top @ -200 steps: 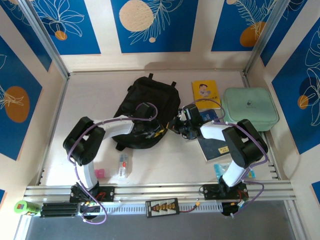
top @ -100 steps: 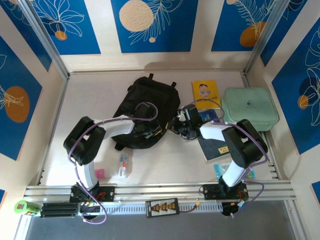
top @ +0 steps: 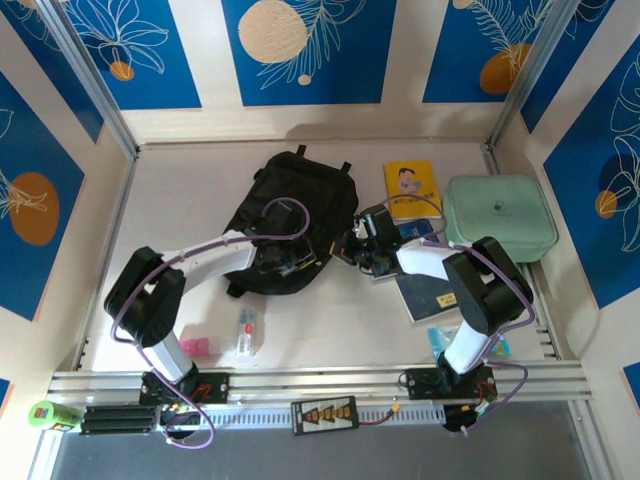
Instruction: Pack books, pencil case, and school supplies into a backpack
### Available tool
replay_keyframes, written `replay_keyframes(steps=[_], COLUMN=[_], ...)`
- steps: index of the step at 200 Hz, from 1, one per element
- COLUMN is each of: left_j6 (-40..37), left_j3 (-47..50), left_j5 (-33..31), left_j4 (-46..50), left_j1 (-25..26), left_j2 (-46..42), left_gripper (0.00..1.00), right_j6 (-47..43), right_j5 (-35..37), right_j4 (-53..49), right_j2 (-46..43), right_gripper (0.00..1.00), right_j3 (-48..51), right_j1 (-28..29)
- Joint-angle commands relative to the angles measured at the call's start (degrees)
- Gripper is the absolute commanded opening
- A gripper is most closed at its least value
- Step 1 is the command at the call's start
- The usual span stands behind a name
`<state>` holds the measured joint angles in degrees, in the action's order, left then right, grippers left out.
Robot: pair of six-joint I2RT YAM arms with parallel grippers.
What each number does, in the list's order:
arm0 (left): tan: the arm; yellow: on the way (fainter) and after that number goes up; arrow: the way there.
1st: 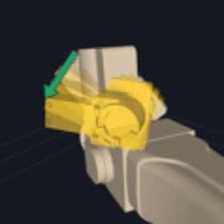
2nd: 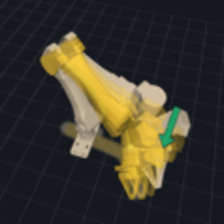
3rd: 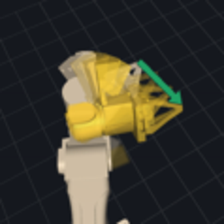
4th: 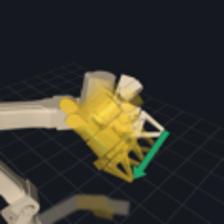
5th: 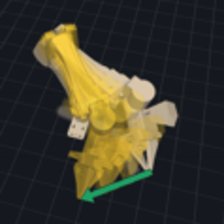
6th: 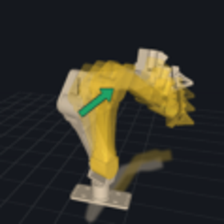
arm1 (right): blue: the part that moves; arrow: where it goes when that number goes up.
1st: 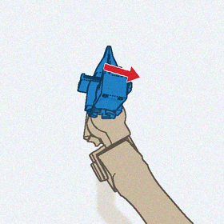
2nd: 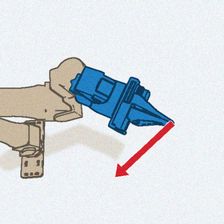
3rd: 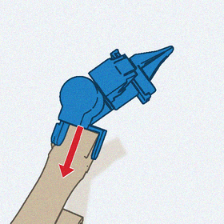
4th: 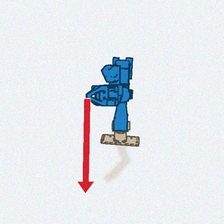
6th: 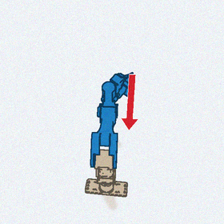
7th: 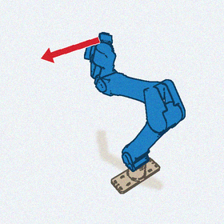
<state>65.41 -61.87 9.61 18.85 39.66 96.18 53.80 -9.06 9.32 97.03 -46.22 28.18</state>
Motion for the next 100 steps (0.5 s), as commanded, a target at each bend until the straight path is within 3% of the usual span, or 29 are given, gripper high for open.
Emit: replay_keyframes(steps=[1, 68, 100], left_j6=[-3.31, -10.28, -12.82], left_j3=[0.69, 0.24, 1.28], left_j5=[-3.96, -14.58, -16.02], left_j4=[5.58, 16.76, 18.76], left_j1=[0.18, -0.97, -2.41], left_j2=[-2.48, -5.94, -9.61], left_gripper=[0.0, 0.0, 0.0], right_j6=[0.32, -1.06, -2.13], right_j5=[4.9, 9.28, 10.78], right_j4=[-5.8, -11.23, -12.47], right_j2=[1.6, 3.27, 3.79], right_gripper=[0.05, 0.03, 0.03], right_j3=[-2.17, -7.5, -9.04], right_j1=[-0.14, -0.15, -0.08])
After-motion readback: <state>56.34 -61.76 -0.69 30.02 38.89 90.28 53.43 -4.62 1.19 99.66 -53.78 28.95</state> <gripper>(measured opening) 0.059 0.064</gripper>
